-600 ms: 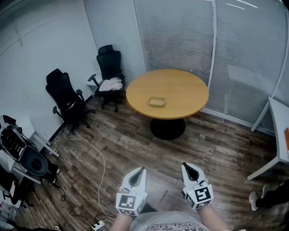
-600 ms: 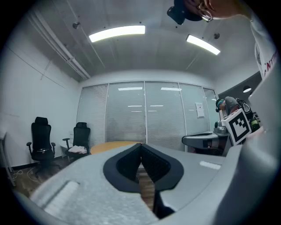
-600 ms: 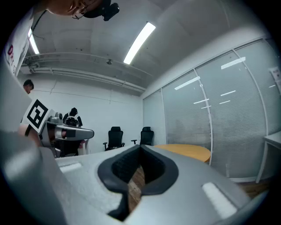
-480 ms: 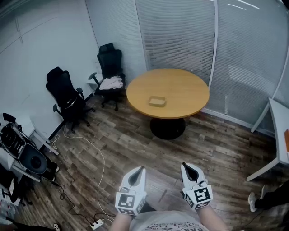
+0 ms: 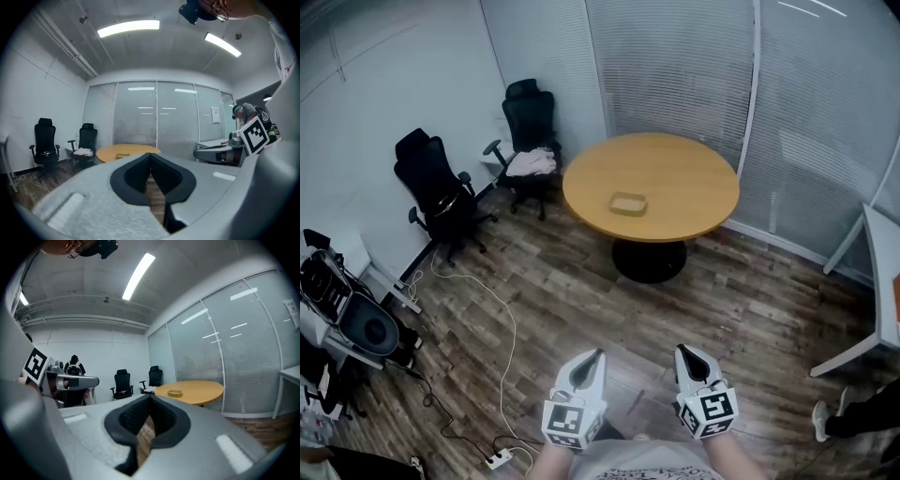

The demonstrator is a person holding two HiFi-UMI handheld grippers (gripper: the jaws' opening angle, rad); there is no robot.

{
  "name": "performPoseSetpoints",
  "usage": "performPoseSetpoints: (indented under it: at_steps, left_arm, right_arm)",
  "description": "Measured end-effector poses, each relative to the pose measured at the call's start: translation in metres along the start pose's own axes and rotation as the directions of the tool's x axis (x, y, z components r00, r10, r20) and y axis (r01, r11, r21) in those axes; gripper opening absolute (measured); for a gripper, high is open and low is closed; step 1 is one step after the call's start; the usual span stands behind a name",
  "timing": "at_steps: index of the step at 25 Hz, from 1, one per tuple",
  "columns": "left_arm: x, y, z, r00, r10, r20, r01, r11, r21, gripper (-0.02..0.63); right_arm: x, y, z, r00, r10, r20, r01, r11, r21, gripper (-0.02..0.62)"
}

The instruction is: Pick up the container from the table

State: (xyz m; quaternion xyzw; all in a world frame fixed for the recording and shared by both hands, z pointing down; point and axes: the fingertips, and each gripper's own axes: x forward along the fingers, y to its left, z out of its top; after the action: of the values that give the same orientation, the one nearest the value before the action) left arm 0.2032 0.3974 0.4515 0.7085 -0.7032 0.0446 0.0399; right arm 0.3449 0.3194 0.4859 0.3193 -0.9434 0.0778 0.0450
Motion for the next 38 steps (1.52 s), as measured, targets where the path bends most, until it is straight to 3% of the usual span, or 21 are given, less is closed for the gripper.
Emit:
performPoseSetpoints:
  at_steps: [6,12,28,38]
  left_arm:
    - [0.016,0.014,-0.015,0.999,-0.015,-0.042,0.015,1.000,-0.001,0.008]
    - [0.041,0.064,-0.017,0.999,-0.015,-0.048,0.015,1.000,-0.019,0.008]
    - [0.133,0.297,0.016,1.000,-0.003,0.008,0.004,0.996,-0.085,0.008]
    - [0.171,0.367,-0.002,1.000,-0.005,-0.029,0.001,0.992,-0.127,0.008]
  right_arm:
    - [0.022,-0.012,-0.015,0.999,-0.022,-0.037,0.023,0.999,0.043,0.003]
    - [0.073,-0.003,-0.013,0.998,-0.032,-0.055,0.034,0.999,0.035,0.003]
    - [0.288,0.043,0.029,0.992,-0.105,-0.075,0.107,0.994,0.029,0.003]
    - [0.362,0.046,0.022,0.982,-0.127,-0.138,0.129,0.992,0.007,0.003]
